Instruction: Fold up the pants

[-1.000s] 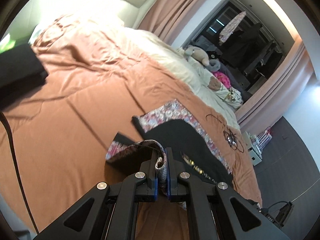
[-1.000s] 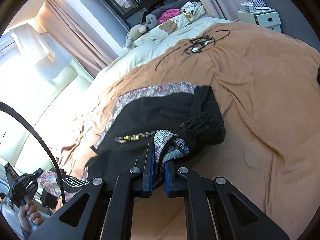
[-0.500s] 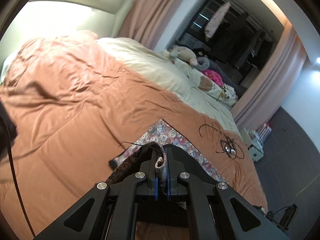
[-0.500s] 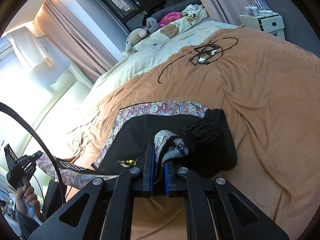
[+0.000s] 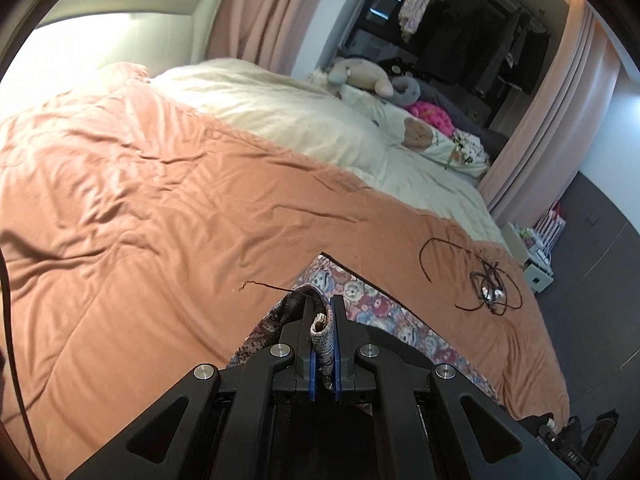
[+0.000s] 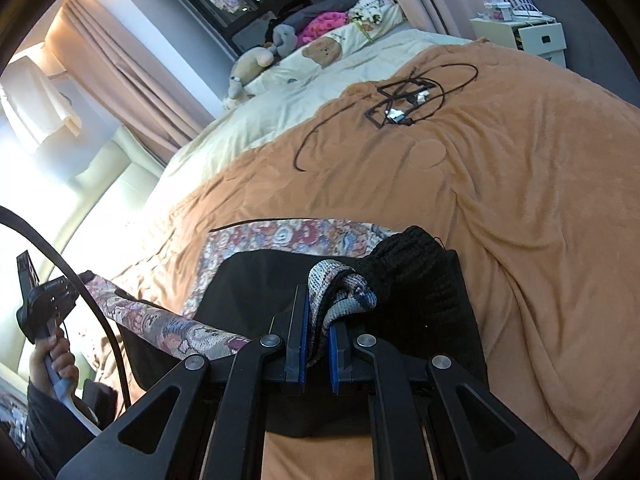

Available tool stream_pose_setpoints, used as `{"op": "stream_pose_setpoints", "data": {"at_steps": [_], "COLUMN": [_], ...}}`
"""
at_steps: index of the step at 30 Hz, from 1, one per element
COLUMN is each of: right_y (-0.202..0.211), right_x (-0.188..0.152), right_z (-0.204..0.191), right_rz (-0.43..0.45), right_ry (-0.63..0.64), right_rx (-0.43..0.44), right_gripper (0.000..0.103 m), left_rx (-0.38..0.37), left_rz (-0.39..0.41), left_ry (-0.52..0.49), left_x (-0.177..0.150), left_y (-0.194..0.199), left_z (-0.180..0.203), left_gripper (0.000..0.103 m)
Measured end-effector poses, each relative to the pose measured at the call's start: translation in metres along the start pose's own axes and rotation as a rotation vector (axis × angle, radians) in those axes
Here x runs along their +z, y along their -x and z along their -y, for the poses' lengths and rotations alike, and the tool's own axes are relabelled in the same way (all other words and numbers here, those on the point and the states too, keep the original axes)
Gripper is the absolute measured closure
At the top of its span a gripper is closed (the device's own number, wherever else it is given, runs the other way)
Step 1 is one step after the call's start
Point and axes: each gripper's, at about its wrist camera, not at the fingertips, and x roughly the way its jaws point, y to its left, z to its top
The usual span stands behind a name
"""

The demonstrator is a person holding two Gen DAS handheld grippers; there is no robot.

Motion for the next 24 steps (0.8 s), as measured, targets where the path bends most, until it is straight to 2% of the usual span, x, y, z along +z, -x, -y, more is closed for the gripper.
{"op": "stream_pose_setpoints", "data": {"at_steps": [4,10,19,22,23,24], "right_y": [-0.027,-0.060,-0.093,-0.099,-0.100,-0.101], "right_x": [0.011,0.025,0.036,0.037,0.038,0.039], "right_z": [0.002,0.008,0.025,0.032,0.035,0.037], "right_rz": [-0.021,-0.037,-0.039,-0.042,-0.049,-0.052], "right_ry": [-0.010,-0.016,-0.048,-0.086,-0.104,-0.120], "right_rx": [-0.022,-0.044,-0.074,-0.081,-0.076,-0.062], "right_gripper": [0.098,0.098,0.098,0.092,0.087,0.076], "left_rx": [0.017,0.042,0.056,0.070,0.087,0.103], "left_rz": [-0.039,-0.105,-0.152,-0.173,-0.189,-0.199], "left_ry": [-0.038,-0.031,-0.041,-0.059,-0.060,-0.064], "left_x": [0.015,0.024,0.029,0.031,0.032,0.032], "left_y": [-0.048,-0.115,-0.186,-0.207,-0.215,-0.220], "left_z": [0.005,0.000,0.007,0.013,0.013,0.013], "left_gripper": [0.098,0.098,0.097,0.095,0.089,0.084]}}
